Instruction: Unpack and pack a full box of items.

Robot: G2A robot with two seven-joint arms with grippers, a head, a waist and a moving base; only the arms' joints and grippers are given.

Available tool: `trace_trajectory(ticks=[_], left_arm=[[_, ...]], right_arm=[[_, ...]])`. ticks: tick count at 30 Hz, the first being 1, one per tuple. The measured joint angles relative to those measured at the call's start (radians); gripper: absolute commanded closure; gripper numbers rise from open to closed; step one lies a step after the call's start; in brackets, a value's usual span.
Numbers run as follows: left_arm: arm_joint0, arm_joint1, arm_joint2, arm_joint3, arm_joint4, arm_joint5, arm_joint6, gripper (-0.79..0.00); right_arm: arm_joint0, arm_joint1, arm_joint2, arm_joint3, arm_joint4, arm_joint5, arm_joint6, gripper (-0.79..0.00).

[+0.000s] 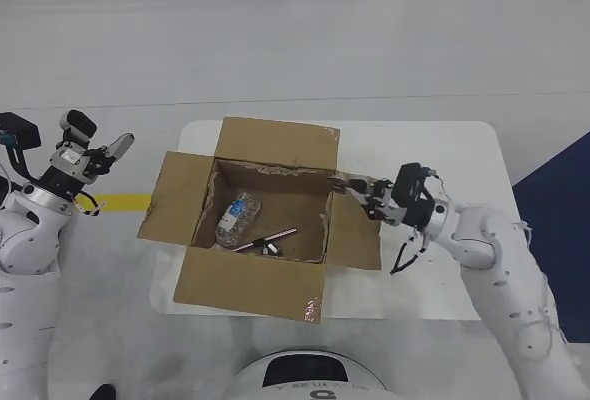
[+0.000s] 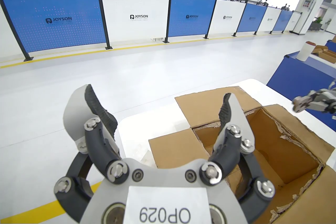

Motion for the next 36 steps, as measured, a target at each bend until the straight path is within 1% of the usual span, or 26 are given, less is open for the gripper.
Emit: trace_trajectory(ticks=[2, 3, 5, 6, 7, 9, 12, 16, 19, 20, 23, 25, 27, 30, 36], left_arm=[[0.0, 0.0, 0.0, 0.0, 0.0, 0.0, 0.0, -0.785], [0.0, 0.0, 0.0, 0.0, 0.0, 0.0, 0.0, -0.785], [0.0, 0.0, 0.0, 0.0, 0.0, 0.0, 0.0, -0.785], [0.0, 0.0, 0.0, 0.0, 0.0, 0.0, 0.0, -0.785], [0.0, 0.0, 0.0, 0.0, 0.0, 0.0, 0.0, -0.785], [0.0, 0.0, 0.0, 0.0, 0.0, 0.0, 0.0, -0.785], [0.0, 0.0, 0.0, 0.0, 0.0, 0.0, 0.0, -0.785], [0.0, 0.0, 0.0, 0.0, 0.0, 0.0, 0.0, -0.785], [0.0, 0.0, 0.0, 0.0, 0.0, 0.0, 0.0, -0.785], [0.0, 0.0, 0.0, 0.0, 0.0, 0.0, 0.0, -0.785], [0.0, 0.0, 0.0, 0.0, 0.0, 0.0, 0.0, -0.785], [0.0, 0.0, 0.0, 0.0, 0.0, 0.0, 0.0, -0.785], [0.0, 0.0, 0.0, 0.0, 0.0, 0.0, 0.0, -0.785], [0.0, 0.0, 0.0, 0.0, 0.0, 0.0, 0.0, -0.785], [0.0, 0.0, 0.0, 0.0, 0.0, 0.0, 0.0, -0.785]], right_arm=[[-0.123, 0.004, 0.1, -0.065, -0.004, 0.05, -0.067, 0.0], [-0.197, 0.003, 0.156, -0.091, -0.006, 0.101, -0.111, 0.0], [-0.291, -0.001, 0.218, -0.111, 0.004, 0.189, -0.156, 0.0], [-0.338, -0.005, 0.245, -0.116, 0.018, 0.26, -0.16, 0.0], [-0.364, -0.007, 0.257, -0.122, 0.031, 0.319, -0.148, 0.0], [-0.387, -0.011, 0.262, -0.138, 0.062, 0.424, -0.09, 0.0], [-0.357, -0.011, 0.257, -0.104, 0.118, 0.476, 0.003, 0.0], [-0.276, -0.01, 0.234, -0.026, 0.193, 0.535, 0.16, 0.0], [-0.206, -0.011, 0.216, 0.054, 0.314, 0.579, 0.292, 0.0], [-0.176, -0.011, 0.211, 0.087, 0.367, 0.588, 0.351, 0.0], [-0.109, -0.007, 0.201, 0.169, 0.463, 0.582, 0.48, 0.0], [-0.075, -0.005, 0.194, 0.213, 0.493, 0.58, 0.539, 0.0], [-0.044, -0.003, 0.186, 0.254, 0.505, 0.6, 0.582, 0.0], [-0.016, -0.003, 0.179, 0.302, 0.509, 0.657, 0.604, 0.0], [-0.019, -0.002, 0.199, 0.363, 0.534, 0.707, 0.574, 0.0]])
